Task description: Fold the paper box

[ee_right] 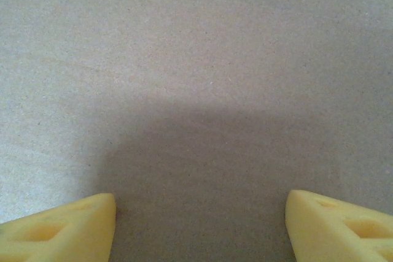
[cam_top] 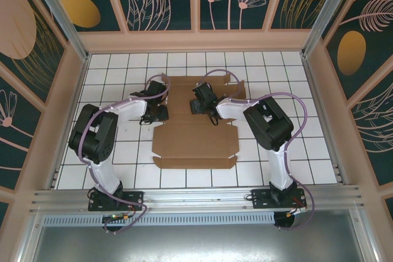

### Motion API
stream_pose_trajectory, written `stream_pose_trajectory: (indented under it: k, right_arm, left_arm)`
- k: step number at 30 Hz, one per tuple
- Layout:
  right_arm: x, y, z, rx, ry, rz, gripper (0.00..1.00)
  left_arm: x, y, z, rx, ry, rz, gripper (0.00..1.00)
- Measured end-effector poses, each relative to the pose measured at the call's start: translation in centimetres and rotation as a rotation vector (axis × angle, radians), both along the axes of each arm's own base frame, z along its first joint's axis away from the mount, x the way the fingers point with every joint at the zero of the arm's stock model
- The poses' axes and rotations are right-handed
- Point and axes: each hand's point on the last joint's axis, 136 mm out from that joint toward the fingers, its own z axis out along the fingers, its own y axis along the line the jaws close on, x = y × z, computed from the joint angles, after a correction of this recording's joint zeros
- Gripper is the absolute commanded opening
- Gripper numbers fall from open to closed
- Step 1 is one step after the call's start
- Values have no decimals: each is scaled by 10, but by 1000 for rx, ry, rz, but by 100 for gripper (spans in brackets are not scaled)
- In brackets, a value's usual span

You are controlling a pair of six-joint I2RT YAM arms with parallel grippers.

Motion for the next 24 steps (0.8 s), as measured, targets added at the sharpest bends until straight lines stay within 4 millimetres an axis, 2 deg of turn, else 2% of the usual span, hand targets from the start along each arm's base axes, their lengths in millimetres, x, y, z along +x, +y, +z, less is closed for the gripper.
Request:
stream_pose_trajectory:
  k: [10,19,21,24]
  right_arm:
    - [0,0,0,1,1,3,73]
    - [0,1,0,2,3,5,73]
    - [0,1,-1,1,4,5,73]
    - [0,1,-1,1,4,5,73]
  left_arm:
    - [4,-1,-2,-6,-5,-19,56]
    - [1,-16,13,-171,-30,-43,47]
    - [3,-25,22,-226,-48,-59,46]
    - [9,-49,36,-325,-91,-110,44]
